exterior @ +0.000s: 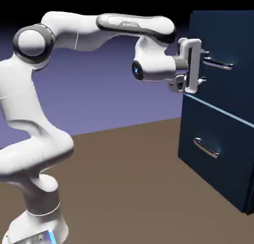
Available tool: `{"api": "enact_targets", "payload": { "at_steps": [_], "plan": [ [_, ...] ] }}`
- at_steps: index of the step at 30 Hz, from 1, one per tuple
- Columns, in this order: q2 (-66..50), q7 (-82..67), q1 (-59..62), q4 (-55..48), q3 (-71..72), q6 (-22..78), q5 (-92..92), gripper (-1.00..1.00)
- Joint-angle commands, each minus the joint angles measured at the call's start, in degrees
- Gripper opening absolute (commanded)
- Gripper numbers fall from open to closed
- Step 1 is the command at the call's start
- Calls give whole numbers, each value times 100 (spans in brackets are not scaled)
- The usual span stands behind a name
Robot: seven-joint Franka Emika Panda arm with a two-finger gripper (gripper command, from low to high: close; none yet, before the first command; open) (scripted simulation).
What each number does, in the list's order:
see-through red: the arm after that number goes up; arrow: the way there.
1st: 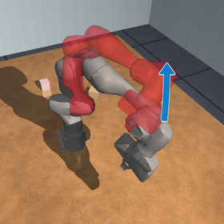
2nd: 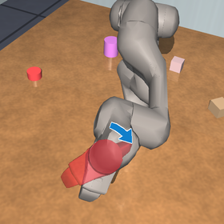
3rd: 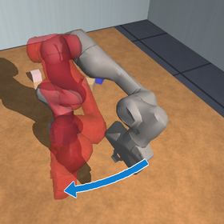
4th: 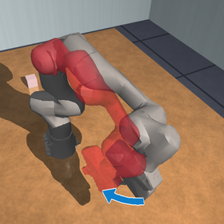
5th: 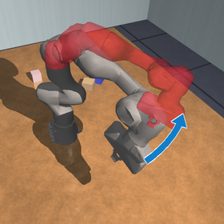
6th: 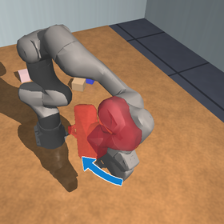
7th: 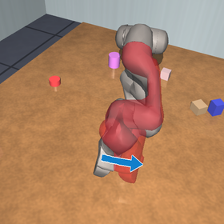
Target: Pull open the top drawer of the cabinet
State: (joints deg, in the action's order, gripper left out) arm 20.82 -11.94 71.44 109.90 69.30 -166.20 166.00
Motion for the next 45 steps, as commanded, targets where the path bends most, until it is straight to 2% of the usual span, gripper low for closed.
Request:
{"api": "enact_targets", "payload": {
  "at_steps": [1, 14, 15, 35, 45],
  "plan": [
    [0, 0, 0, 0, 0, 0, 0, 100],
    [-107, 75, 2586, -1055, 2461, -160, -39, 100],
    [-107, 75, 2586, -1055, 2461, -160, -39, -100],
    [238, -19, -1358, 602, -1276, 42, -7, -100],
    [1801, 1112, -3434, 2336, -3112, 31, -787, -100]
  ]
}}
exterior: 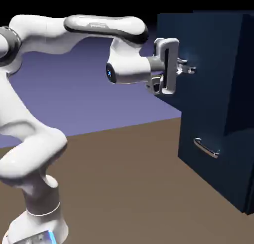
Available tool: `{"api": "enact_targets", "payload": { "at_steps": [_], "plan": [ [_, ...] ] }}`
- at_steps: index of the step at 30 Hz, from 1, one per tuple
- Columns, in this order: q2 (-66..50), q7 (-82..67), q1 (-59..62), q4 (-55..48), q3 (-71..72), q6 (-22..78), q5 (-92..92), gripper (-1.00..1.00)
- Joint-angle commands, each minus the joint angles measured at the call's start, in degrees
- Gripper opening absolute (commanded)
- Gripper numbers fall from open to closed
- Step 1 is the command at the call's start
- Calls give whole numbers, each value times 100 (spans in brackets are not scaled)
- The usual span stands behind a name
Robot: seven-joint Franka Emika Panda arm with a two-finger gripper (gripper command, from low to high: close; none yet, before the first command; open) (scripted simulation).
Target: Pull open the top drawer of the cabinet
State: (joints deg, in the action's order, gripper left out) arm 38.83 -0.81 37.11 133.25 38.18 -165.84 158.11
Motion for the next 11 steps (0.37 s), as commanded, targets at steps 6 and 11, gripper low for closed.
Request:
{"api": "enact_targets", "payload": {
  "at_steps": [6, 11],
  "plan": [
    [1131, 436, -1246, 1007, -876, -417, -480, -100],
    [1693, 573, -1850, 1401, -1216, -781, -702, 100]
  ]
}}
